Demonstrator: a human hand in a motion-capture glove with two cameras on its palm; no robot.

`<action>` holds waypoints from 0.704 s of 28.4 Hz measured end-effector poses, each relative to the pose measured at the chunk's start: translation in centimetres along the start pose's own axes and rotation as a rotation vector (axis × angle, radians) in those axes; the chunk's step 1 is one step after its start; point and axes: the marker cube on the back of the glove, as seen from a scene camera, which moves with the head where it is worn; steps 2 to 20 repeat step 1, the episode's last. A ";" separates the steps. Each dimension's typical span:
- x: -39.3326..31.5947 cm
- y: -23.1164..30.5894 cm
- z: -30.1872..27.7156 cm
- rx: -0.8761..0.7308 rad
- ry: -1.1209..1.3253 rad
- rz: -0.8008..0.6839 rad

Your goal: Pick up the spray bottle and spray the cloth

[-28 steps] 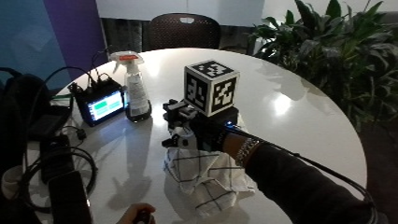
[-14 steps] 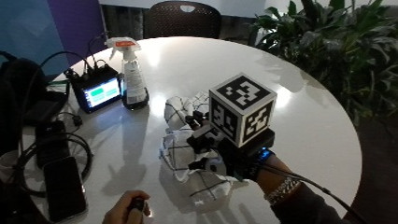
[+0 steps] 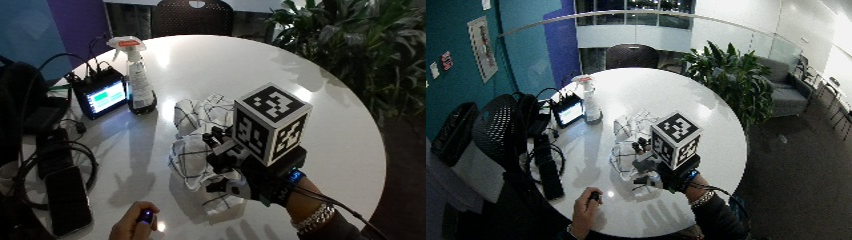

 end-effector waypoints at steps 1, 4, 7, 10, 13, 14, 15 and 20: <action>0.0 0.0 0.0 0.000 -0.002 0.000; 0.0 0.0 0.0 0.000 -0.002 0.000; 0.0 0.0 0.0 0.000 -0.002 0.000; 0.0 0.0 0.0 0.000 -0.002 0.000; 0.0 0.0 0.0 0.000 -0.002 0.000; 0.0 0.0 0.0 0.000 -0.002 0.000; 0.0 0.0 0.0 0.000 -0.002 0.000; 0.0 0.0 0.0 0.000 -0.002 0.000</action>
